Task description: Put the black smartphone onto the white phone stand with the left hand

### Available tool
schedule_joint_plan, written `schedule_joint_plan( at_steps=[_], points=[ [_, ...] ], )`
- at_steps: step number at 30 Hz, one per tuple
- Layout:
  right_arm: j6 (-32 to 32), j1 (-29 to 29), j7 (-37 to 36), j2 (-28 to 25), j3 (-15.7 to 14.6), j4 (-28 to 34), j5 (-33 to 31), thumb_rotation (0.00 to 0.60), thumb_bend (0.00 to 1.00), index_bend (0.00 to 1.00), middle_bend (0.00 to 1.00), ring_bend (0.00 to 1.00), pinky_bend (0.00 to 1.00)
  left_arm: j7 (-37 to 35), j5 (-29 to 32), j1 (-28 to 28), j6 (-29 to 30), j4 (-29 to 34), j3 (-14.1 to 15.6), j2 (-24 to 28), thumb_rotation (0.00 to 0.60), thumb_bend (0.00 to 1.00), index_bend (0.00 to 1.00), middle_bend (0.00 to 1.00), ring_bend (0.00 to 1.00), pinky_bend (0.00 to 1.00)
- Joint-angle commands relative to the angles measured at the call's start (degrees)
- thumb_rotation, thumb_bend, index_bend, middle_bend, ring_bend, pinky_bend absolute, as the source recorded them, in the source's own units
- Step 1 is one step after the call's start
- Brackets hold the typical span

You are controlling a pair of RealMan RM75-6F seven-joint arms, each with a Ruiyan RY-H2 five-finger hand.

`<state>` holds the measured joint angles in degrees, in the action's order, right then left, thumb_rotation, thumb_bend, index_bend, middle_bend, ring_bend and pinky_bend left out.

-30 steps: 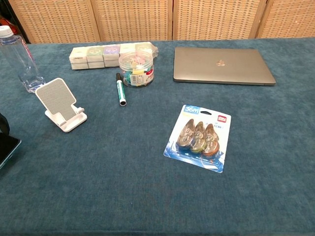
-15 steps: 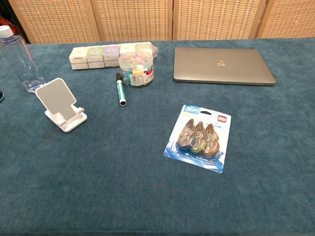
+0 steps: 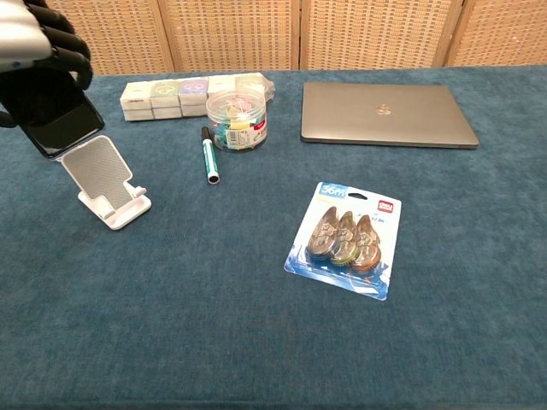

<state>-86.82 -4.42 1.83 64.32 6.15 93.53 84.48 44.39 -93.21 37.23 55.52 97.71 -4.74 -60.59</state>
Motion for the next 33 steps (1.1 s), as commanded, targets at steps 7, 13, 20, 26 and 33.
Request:
schedule_joint_plan(
  at_steps=[7,13,20,26,33],
  points=[
    [0.0,0.1,-0.8,-0.4,0.3,0.0,-0.7,0.600,0.00,0.00,0.00,0.00,0.00,14.2,11.5,5.6,-8.4,3.3,-1.5,-6.0,0.600,0.25,0.56,0.37,0.28,0.42],
    [0.0,0.2,-1.4,-0.8,0.6,0.1,-1.1,0.600,0.00,0.00,0.00,0.00,0.00,19.1,15.0,6.3,-8.6,4.3,-0.5,-5.8,0.600,0.25,0.56,0.37,0.28,0.42],
    [0.0,0.3,-1.9,-1.0,0.6,0.1,-1.0,0.600,0.00,0.00,0.00,0.00,0.00,25.7,24.1,7.4,-8.6,2.9,1.7,-8.9,0.600,0.25,0.56,0.37,0.28,0.42],
    [0.0,0.3,-2.1,-1.2,0.7,0.0,-1.4,0.600,0.00,0.00,0.00,0.00,0.00,30.1,30.4,9.5,-7.6,4.4,2.9,-9.7,0.600,0.25,0.56,0.37,0.28,0.42],
    [0.1,0.3,-2.7,-1.4,0.9,-0.2,-1.7,0.600,0.00,0.00,0.00,0.00,0.00,32.6,34.8,11.8,-5.6,5.5,4.5,-9.8,0.600,0.25,0.56,0.37,0.28,0.42]
  ],
)
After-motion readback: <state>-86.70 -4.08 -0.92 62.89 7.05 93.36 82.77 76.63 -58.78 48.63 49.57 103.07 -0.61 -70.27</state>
